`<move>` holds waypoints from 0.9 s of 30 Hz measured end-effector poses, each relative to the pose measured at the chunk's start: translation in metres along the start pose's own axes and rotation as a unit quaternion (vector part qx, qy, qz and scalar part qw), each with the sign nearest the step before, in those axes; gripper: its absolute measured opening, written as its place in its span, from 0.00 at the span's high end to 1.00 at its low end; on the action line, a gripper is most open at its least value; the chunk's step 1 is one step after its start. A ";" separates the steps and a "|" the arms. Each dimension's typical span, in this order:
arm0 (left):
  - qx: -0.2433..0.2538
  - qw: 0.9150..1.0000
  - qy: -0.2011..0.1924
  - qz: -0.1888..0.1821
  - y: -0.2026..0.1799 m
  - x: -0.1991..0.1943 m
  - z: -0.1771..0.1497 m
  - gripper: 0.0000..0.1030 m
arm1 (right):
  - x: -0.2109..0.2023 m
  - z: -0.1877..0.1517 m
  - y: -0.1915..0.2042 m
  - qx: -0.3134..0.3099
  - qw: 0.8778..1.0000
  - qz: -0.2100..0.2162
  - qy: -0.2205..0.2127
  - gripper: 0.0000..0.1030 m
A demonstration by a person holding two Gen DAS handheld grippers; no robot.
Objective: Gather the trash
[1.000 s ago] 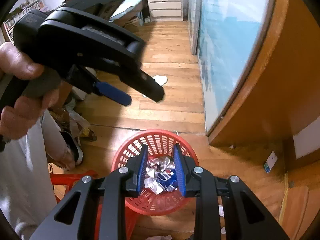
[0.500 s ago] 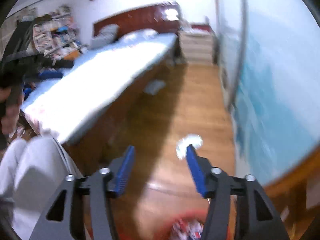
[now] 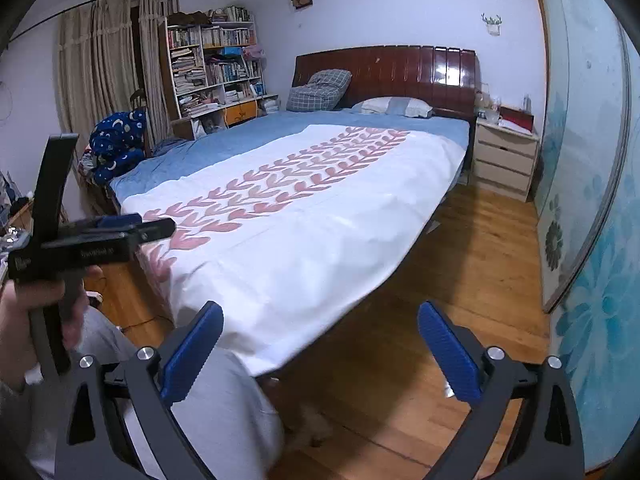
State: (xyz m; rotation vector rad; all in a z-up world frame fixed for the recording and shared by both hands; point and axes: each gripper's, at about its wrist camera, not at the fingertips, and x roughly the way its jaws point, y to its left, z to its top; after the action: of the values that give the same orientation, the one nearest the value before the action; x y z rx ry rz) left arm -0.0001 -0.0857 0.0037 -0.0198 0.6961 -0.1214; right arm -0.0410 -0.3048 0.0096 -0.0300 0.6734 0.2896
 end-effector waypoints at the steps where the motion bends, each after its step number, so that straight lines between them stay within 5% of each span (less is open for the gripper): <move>1: -0.007 1.000 -0.003 0.008 0.006 0.000 -0.003 0.08 | 0.003 -0.001 0.010 0.008 1.000 0.000 -0.002 0.07; 14: -0.017 0.999 -0.044 -0.024 0.032 -0.011 -0.016 0.06 | 0.003 -0.008 0.070 0.051 0.994 -0.032 -0.096 0.07; 27: -0.052 0.997 -0.055 -0.018 0.049 -0.012 -0.019 0.06 | 0.013 -0.012 0.078 0.011 0.997 -0.035 -0.068 0.07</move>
State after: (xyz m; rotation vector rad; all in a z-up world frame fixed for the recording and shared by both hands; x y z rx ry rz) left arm -0.0163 -0.0352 -0.0061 -0.1377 0.5922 -0.1186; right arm -0.0602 -0.2277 -0.0024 -0.0131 0.5400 0.2138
